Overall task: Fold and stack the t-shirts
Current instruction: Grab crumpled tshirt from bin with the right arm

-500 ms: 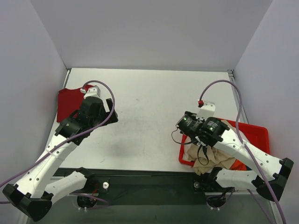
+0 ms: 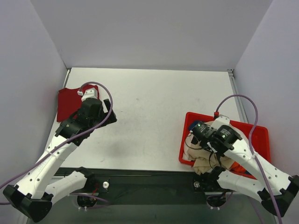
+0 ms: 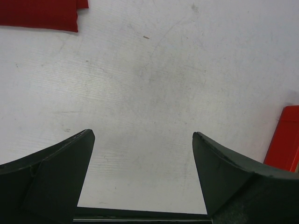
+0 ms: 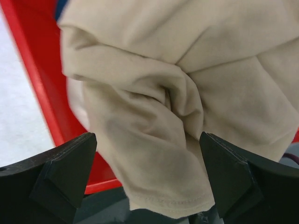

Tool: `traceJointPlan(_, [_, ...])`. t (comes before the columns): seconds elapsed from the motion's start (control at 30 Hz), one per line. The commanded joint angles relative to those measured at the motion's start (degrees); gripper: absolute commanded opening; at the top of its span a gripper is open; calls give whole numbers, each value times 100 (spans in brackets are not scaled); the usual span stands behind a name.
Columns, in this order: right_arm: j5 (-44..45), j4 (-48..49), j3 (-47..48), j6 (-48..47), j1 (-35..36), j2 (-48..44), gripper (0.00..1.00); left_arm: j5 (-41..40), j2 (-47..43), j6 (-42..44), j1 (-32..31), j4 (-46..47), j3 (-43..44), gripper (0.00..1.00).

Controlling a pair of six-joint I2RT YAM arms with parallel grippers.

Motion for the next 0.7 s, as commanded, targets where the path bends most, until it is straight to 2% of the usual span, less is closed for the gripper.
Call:
traceJointPlan(0.0, [-330, -600, -159, 187, -167, 548, 100, 89, -71, -90, 32, 40, -10, 97])
traceJointPlan(0.1, [-436, -688, -177, 196, -220, 707, 89, 89, -88, -46, 58, 31, -2, 97])
traceJointPlan(0.13, [-445, -697, -151, 196, -211, 690, 79, 81, -80, -28, 67, 40, 7, 97])
traceJointPlan(0.2, [-445, -697, -107, 196, -237, 551, 65, 72, -80, 42, 76, 49, 16, 97])
traceJointPlan(0.23, [-454, -706, -72, 196, -263, 489, 46, 72, -80, 68, 84, 57, 16, 97])
traceJointPlan(0.33, [-462, -793, 296, 30, -439, 277, 6, 63, -62, 130, 119, 49, 60, 97])
traceJointPlan(0.4, [-279, -925, 1024, -146, -570, 268, 0, 54, -62, 182, 155, 57, 86, 97])
traceJointPlan(0.47, [-33, -1162, 1761, -330, -632, 373, 0, 46, -71, 218, 190, 92, 95, 97])
traceJointPlan(0.5, [107, -1224, 2566, -619, -659, 574, 0, 45, -62, 253, 225, 110, 113, 97])
traceJointPlan(0.57, [556, -1277, 3527, -988, -650, 977, 0, 54, -53, 323, 260, 154, 130, 97])
traceJointPlan(0.6, [705, -1277, 4498, -1330, -650, 1145, 0, 63, -44, 358, 286, 171, 174, 97])
traceJointPlan(0.67, [996, -1129, 5365, -1823, -642, 1453, 0, 46, -27, 411, 330, 163, 218, 97])
